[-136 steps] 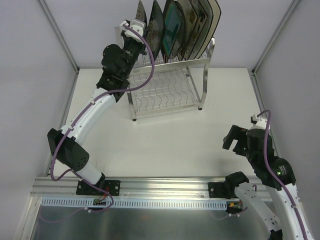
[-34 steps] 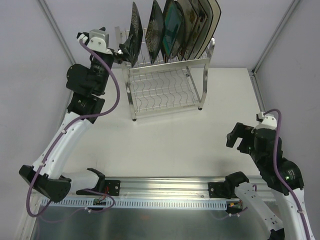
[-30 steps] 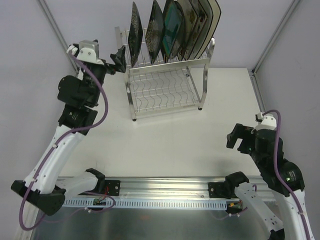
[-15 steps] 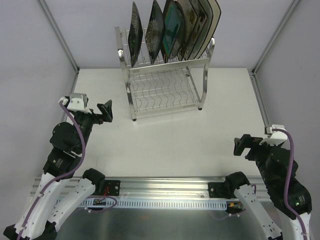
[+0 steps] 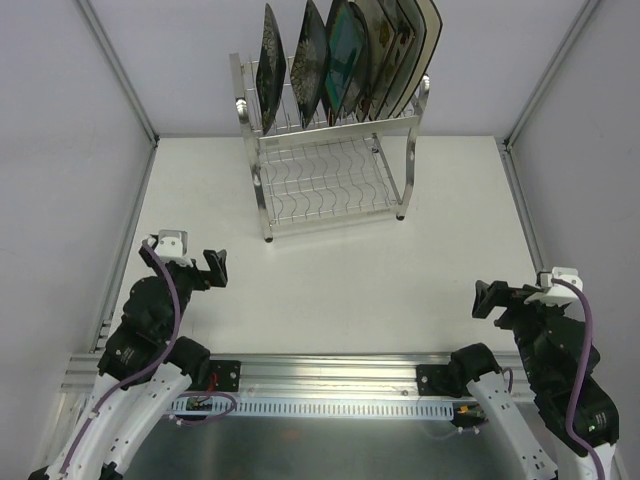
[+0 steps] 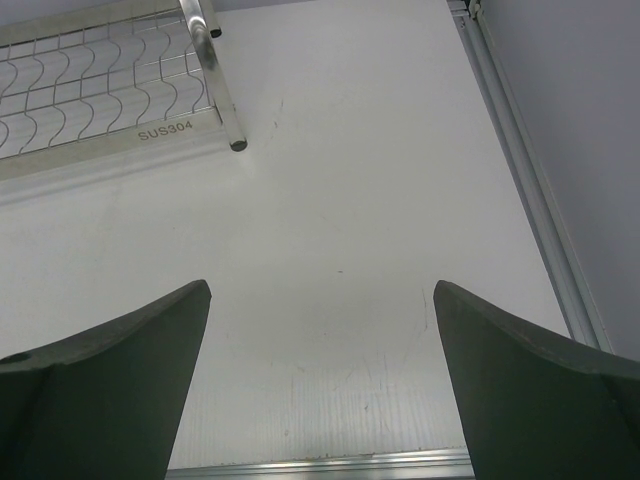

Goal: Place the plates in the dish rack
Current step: Insert the plate into the dish rack

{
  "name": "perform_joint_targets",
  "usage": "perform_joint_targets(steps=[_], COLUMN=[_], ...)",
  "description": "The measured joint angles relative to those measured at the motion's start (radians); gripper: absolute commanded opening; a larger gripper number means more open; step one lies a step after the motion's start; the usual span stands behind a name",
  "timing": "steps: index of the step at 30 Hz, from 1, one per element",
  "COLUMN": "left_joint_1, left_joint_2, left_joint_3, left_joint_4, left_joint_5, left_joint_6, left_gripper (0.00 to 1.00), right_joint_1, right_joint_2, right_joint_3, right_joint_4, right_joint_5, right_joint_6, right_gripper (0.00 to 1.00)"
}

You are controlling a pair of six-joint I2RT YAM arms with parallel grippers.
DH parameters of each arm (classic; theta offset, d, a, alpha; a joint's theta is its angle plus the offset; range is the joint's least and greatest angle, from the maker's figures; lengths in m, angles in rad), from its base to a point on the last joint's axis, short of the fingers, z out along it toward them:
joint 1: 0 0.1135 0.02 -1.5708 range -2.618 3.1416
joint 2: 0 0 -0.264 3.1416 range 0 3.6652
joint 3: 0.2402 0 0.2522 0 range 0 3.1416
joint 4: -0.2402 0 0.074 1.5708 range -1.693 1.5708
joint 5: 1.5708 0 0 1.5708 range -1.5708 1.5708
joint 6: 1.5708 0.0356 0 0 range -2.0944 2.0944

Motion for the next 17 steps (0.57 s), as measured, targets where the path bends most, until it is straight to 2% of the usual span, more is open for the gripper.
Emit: perform_joint_targets(steps=[7, 17], left_joint_1=[0.0, 0.0], left_joint_2=[-0.061, -0.063], left_joint_3=[-0.086, -0.109], left_joint_4=[-0.041, -0.04], left_joint_5=[-0.035, -0.081], left_joint_6=[-0.036, -0.068], left_gripper=[0.99, 0.99], right_joint_1=[0.0, 0.0], right_joint_2=[-0.001, 0.016], right_joint_3=[-0.028, -0.032], right_joint_4=[0.023, 0.074], right_joint_5=[0.01, -0.002], right_joint_6=[-0.016, -0.045], right_gripper=[0.99, 1.0])
